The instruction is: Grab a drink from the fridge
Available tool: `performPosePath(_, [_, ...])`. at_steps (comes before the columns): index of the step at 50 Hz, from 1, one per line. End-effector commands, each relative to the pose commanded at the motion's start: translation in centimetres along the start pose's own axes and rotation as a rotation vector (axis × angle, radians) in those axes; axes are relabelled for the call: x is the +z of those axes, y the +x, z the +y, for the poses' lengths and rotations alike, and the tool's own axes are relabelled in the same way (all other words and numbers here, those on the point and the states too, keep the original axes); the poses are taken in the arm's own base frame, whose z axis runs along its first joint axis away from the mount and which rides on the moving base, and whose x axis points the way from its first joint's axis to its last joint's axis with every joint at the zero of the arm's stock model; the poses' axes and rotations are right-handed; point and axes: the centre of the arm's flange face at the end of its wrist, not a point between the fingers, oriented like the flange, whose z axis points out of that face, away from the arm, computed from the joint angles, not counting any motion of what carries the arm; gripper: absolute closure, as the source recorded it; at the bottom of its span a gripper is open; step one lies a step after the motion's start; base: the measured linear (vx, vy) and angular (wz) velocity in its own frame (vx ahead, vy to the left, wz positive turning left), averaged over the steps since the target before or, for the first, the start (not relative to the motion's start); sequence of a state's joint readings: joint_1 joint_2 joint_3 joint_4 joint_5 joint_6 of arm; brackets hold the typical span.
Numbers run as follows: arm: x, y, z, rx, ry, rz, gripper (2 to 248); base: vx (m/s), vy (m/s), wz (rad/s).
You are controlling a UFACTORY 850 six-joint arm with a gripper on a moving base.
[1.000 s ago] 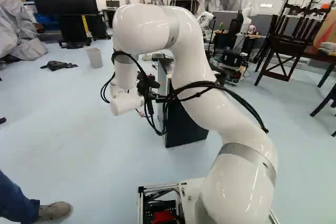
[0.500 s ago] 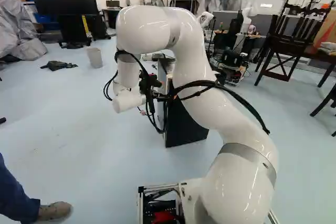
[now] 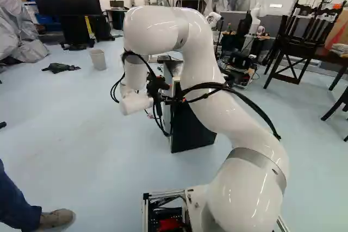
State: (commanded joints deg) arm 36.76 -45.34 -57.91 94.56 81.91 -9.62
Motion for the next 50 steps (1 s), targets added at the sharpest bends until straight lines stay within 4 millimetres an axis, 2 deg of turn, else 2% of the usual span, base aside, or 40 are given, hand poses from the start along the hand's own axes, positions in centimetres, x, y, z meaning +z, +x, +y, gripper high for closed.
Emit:
performPosePath(22, [1.4, 0.2, -0.6, 0.017, -0.025, 0.001, 3, 0.0, 0.0, 0.0])
performPosePath(50, [2.7, 0.4, 0.3, 0.009, -0.052, 0.003, 3, 0.0, 0.0, 0.0])
